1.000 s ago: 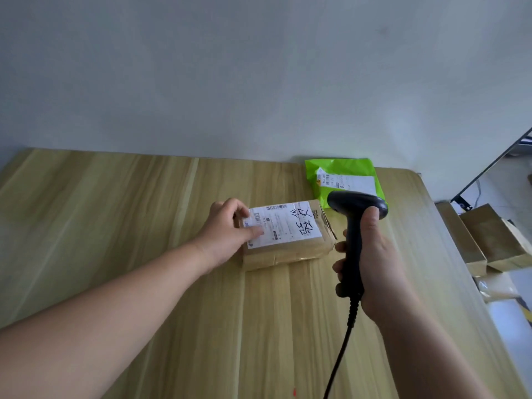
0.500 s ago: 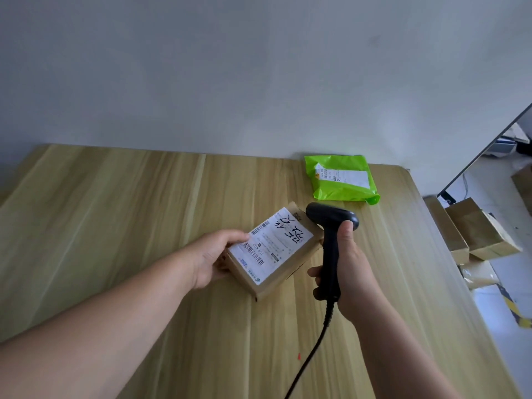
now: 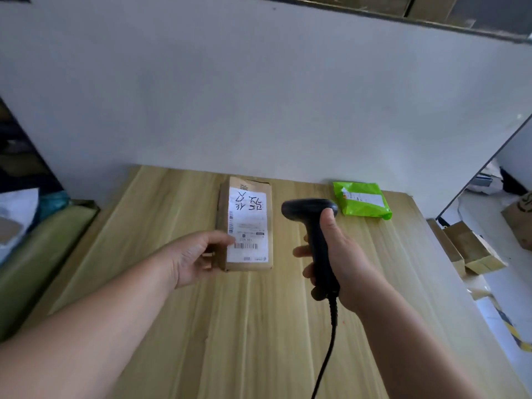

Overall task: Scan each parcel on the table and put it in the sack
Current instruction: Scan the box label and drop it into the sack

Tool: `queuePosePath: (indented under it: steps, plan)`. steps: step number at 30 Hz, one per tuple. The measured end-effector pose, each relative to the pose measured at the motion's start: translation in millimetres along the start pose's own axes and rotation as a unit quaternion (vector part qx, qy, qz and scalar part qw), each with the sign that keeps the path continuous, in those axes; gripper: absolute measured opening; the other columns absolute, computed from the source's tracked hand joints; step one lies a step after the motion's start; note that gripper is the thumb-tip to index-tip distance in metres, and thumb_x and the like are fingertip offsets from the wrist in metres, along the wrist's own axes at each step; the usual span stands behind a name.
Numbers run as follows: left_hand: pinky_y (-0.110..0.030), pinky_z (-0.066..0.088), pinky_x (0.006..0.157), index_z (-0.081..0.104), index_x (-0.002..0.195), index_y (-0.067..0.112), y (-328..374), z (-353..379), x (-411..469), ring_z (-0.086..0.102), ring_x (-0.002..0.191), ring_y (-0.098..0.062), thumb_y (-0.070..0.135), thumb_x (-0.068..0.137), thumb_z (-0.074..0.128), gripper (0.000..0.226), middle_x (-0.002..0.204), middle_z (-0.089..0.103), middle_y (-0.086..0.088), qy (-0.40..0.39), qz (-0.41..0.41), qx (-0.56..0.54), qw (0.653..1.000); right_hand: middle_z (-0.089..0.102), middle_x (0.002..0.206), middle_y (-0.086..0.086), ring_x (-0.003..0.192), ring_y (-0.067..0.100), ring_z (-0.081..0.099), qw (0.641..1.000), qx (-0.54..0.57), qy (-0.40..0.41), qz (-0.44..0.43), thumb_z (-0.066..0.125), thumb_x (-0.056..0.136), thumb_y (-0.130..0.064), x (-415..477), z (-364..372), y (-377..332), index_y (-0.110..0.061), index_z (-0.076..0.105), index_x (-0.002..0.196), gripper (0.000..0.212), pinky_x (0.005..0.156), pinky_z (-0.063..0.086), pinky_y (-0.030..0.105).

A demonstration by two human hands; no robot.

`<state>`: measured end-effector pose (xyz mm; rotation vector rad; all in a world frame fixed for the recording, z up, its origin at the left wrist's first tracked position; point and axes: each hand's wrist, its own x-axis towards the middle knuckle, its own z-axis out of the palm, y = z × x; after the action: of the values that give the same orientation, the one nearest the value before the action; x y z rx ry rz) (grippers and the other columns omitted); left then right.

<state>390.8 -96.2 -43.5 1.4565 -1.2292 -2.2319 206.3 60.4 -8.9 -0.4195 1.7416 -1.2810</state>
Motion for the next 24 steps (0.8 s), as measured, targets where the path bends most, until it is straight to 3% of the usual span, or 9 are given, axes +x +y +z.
queuePosePath:
  steps: [3,9,14,18,24]
  plan:
    - [-0.028,0.036,0.066,0.067,0.087,0.015,12,-49,-34,0.055,0.071,-0.014,0.015,0.079,0.065,0.008,0.080,0.068,0.002,0.034,0.038,0.003,0.999,0.074,0.076,0.009,0.045,0.021,0.055,0.997,-0.041,-0.068,0.011,0.046,0.070,-0.086,-38,43,-16,-0.012,0.063,0.107,0.085,0.042,0.042,0.029]
    - [-0.028,0.050,0.068,0.066,0.105,0.014,22,-139,-90,0.064,0.087,-0.019,0.007,0.080,0.067,0.026,0.096,0.072,-0.003,0.060,0.101,-0.022,0.993,0.063,0.064,0.006,0.045,0.022,0.053,0.986,-0.101,-0.131,-0.018,0.049,0.059,-0.090,-96,125,-31,-0.010,0.064,0.101,0.091,0.044,0.041,0.028]
    - [-0.029,0.049,0.067,0.061,0.114,0.015,19,-195,-118,0.066,0.094,-0.020,0.002,0.076,0.072,0.043,0.104,0.072,-0.006,0.094,0.140,-0.036,0.985,0.061,0.063,0.004,0.048,0.022,0.053,0.979,-0.130,-0.149,-0.044,0.048,0.054,-0.094,-127,172,-42,-0.011,0.065,0.094,0.094,0.049,0.041,0.030]
    - [-0.033,0.052,0.076,0.057,0.119,0.015,18,-227,-131,0.067,0.095,-0.022,0.002,0.071,0.076,0.053,0.101,0.073,-0.004,0.100,0.150,-0.048,0.983,0.061,0.063,0.004,0.049,0.021,0.053,0.975,-0.139,-0.165,-0.055,0.049,0.055,-0.094,-143,200,-49,-0.009,0.064,0.097,0.096,0.049,0.042,0.031]
    - [-0.028,0.052,0.064,0.058,0.117,0.016,20,-254,-143,0.069,0.089,-0.019,0.008,0.061,0.079,0.061,0.089,0.076,0.000,0.101,0.157,-0.057,0.981,0.061,0.064,0.004,0.049,0.021,0.054,0.968,-0.167,-0.178,-0.064,0.048,0.055,-0.094,-154,224,-59,-0.008,0.064,0.100,0.098,0.049,0.044,0.030]
